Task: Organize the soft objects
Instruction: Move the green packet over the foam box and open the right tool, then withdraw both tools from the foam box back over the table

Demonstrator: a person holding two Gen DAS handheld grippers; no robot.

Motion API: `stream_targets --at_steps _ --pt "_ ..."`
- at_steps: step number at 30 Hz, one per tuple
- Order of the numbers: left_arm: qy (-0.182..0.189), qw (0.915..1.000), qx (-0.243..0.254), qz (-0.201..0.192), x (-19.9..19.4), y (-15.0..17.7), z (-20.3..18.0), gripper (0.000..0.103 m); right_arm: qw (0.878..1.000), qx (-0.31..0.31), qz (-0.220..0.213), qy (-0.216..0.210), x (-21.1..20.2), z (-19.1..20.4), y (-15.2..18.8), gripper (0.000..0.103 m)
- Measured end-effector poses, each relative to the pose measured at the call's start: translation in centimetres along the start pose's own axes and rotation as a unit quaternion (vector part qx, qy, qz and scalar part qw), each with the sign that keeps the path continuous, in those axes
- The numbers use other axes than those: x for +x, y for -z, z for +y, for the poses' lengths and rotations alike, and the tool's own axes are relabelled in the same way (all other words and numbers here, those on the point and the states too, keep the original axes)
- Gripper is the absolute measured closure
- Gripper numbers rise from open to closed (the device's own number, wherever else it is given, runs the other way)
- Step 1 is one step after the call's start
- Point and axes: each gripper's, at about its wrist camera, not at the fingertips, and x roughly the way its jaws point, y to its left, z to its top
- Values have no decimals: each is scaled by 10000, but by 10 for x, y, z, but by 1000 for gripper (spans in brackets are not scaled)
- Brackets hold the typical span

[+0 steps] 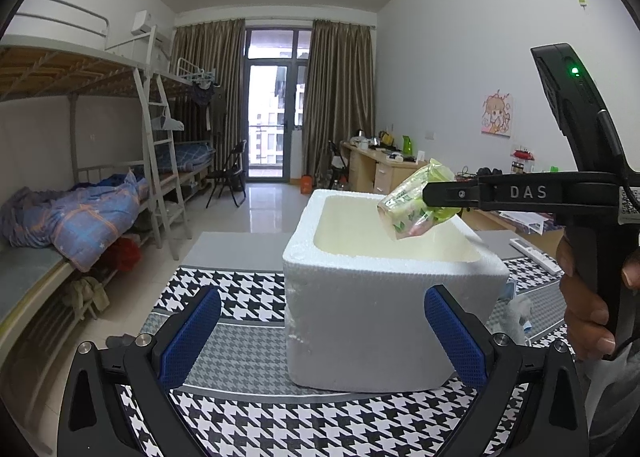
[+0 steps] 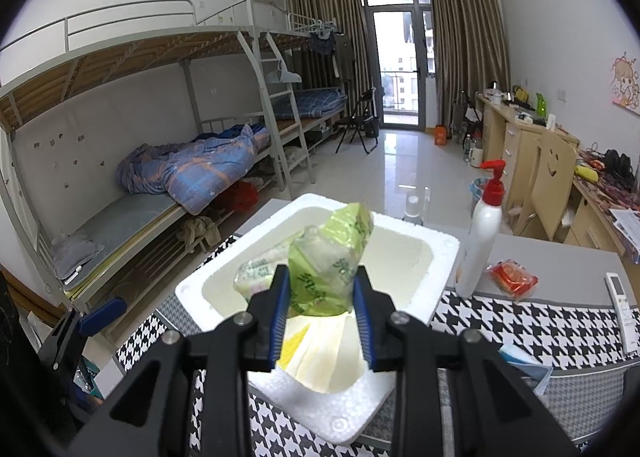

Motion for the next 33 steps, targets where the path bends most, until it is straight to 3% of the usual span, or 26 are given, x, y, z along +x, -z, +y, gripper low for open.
stream_targets --at_steps 4,6,12,33 --pt "-18 10000 -41 25 0 2 2 1 10000 -26 15 -17 4 1 -1 57" --pt "-20 10000 -38 30 0 3 1 1 10000 -19 15 -62 4 2 -1 44" --pt "-1 10000 -25 42 -2 5 1 1 10000 -23 3 -71 -1 0 5 31" --pt "2 10000 56 65 -9 10 -17 1 9995 -103 -297 -48 -35 -7 31 31"
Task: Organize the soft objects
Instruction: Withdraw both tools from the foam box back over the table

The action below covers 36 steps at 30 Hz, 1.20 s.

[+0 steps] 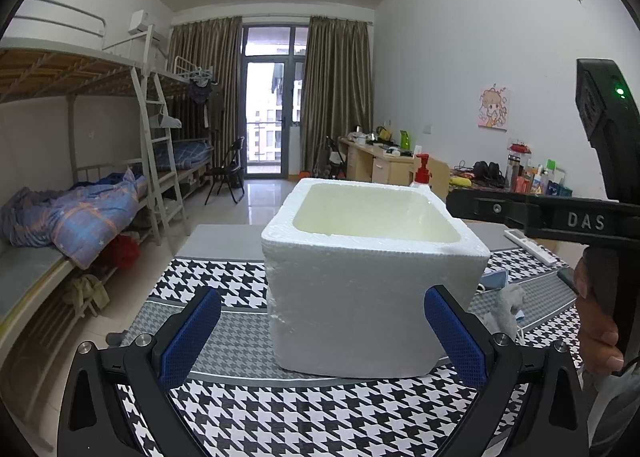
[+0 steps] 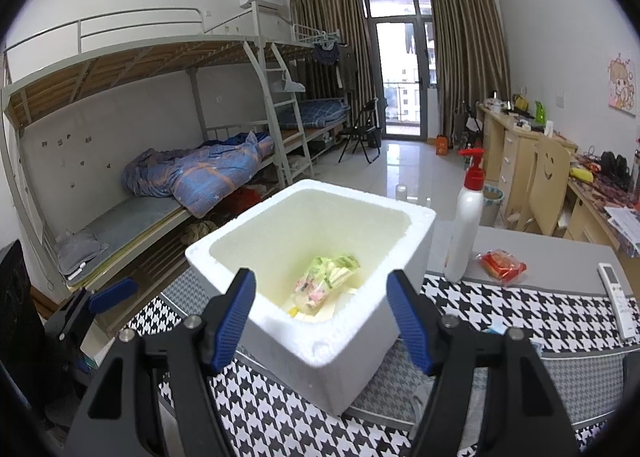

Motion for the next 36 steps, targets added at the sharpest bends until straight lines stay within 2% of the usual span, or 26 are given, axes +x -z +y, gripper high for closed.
stream_targets --at_steps 24,26,28,32,36 --pt "114 9999 -47 -10 -4 2 -19 1 9998 136 -152 39 -28 -17 39 31" --pt "119 9999 -4 -24 -4 3 -22 1 9997 159 -157 34 -29 -18 40 29" --pt "112 9999 9 -39 -5 2 -24 1 9996 180 -194 29 -31 -19 42 18" --pt "120 9999 23 -41 -5 1 -27 1 9996 184 -221 31 -33 -21 44 17" --pt "155 9999 50 -28 -7 1 -28 1 9995 204 -223 15 -34 -22 48 10"
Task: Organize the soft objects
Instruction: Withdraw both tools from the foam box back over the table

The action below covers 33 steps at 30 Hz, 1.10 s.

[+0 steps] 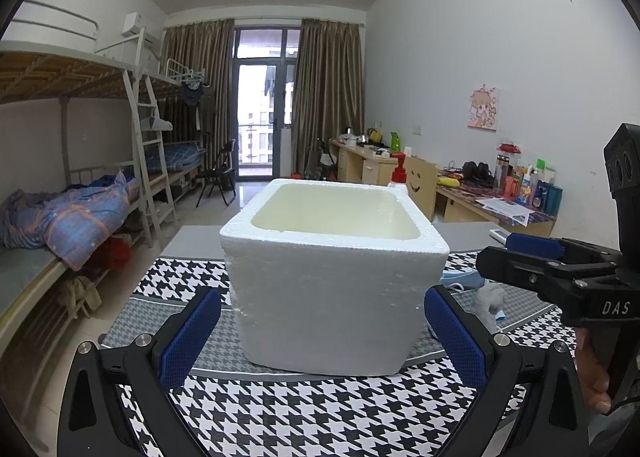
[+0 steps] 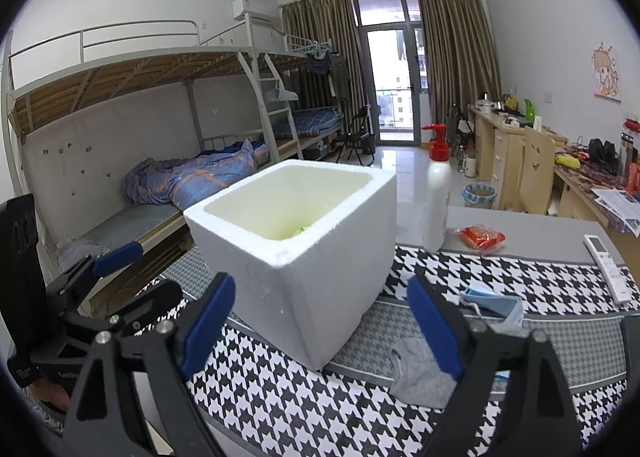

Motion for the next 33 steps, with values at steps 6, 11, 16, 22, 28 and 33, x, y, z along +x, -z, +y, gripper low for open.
stream_targets --at_steps 6,11,16,22,28,33 --pt "6 10000 -25 -22 -2 -1 -3 1 10000 1 -59 12 -4 -1 2 8" --pt "-4 10000 -3 -49 -2 -2 -7 1 10000 13 -79 0 -7 -3 6 7" --pt "-1 10000 -41 -32 -3 -3 -7 1 10000 33 -49 -3 -8 -4 13 7" --pt "65 10000 -30 -20 -3 -2 -11 1 9999 112 -90 68 -15 -12 16 6" --pt "180 9998 47 -20 -2 -1 -19 1 9995 201 -115 213 -22 -20 20 6" --pt "322 9995 74 8 2 0 -27 1 9989 278 -131 360 -29 -27 22 6"
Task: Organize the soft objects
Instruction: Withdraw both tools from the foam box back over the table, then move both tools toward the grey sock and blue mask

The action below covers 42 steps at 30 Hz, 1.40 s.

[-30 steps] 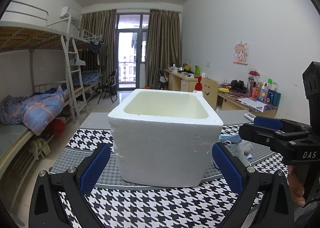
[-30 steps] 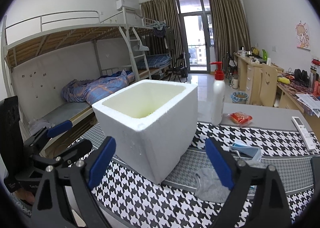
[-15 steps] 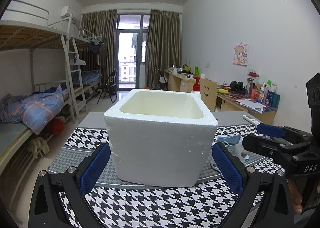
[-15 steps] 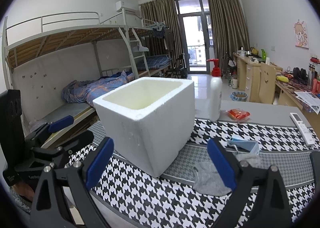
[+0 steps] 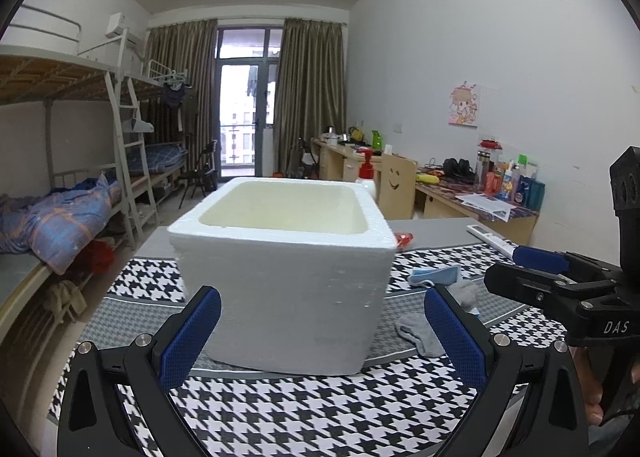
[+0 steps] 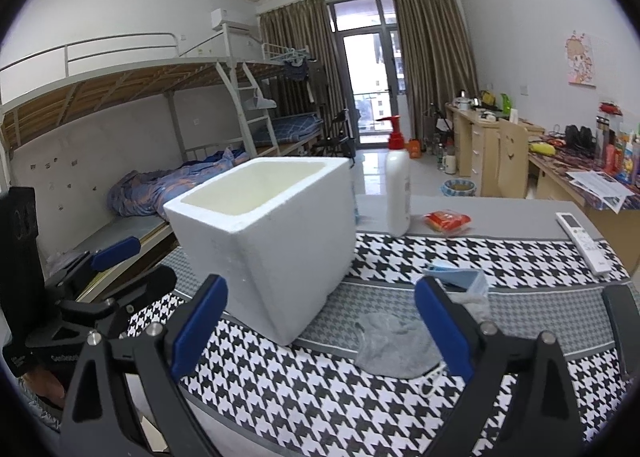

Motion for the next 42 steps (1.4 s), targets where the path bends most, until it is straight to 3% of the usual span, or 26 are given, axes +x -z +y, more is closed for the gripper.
stream_targets --at_steps 25,42 --pt "723 9964 418 166 18 7 -57 1 9962 436 -142 746 -41 -48 14 6" --pt "926 9936 556 336 30 10 -84 1 9934 589 -141 975 -56 -67 23 6"
